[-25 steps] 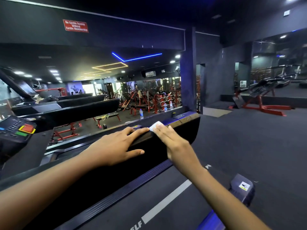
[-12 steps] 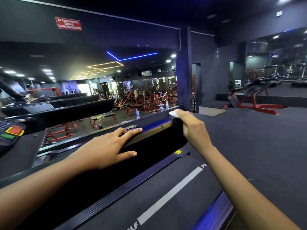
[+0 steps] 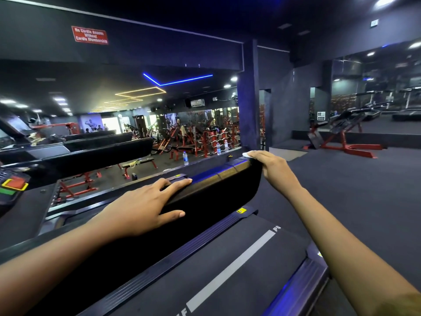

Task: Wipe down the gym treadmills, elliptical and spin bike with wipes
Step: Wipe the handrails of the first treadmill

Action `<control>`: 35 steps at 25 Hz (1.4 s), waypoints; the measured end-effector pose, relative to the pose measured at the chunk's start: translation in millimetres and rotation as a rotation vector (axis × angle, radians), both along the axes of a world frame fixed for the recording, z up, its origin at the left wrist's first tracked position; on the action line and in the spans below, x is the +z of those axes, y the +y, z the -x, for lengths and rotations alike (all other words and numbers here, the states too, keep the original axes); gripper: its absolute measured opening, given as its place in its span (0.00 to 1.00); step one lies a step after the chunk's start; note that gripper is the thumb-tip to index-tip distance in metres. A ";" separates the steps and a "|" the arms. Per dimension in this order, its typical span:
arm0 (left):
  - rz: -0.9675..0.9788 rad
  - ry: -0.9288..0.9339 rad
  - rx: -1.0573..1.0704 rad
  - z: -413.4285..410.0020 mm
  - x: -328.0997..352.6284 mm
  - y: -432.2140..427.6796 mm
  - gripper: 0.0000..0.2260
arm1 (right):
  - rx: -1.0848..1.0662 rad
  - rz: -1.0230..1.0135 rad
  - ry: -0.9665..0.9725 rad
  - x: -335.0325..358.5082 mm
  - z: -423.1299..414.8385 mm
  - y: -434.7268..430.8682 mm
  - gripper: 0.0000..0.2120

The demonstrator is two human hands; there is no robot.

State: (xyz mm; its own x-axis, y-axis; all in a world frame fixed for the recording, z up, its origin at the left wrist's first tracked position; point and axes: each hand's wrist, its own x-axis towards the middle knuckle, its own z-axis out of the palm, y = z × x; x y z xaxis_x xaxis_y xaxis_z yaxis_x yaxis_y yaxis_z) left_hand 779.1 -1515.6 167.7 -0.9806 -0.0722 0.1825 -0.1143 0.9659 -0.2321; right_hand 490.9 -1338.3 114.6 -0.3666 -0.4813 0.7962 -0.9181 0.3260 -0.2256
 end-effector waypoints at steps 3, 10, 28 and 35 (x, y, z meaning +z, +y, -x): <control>-0.007 -0.003 -0.006 -0.5 -0.3 0.4 0.35 | -0.033 0.228 -0.104 -22.6 -2.4 -1.8 0.28; -0.035 0.022 -0.029 -2.4 -4.2 -3.2 0.45 | -0.068 0.661 -0.234 -73.4 -43.9 -28.7 0.19; -0.048 0.036 -0.066 0.9 -5.5 -8.0 0.40 | -0.132 0.645 -0.202 -66.6 -67.0 -36.7 0.18; -0.004 0.008 0.007 0.8 -0.5 -0.6 0.36 | -0.081 0.575 -0.139 -120.7 -139.6 -53.2 0.23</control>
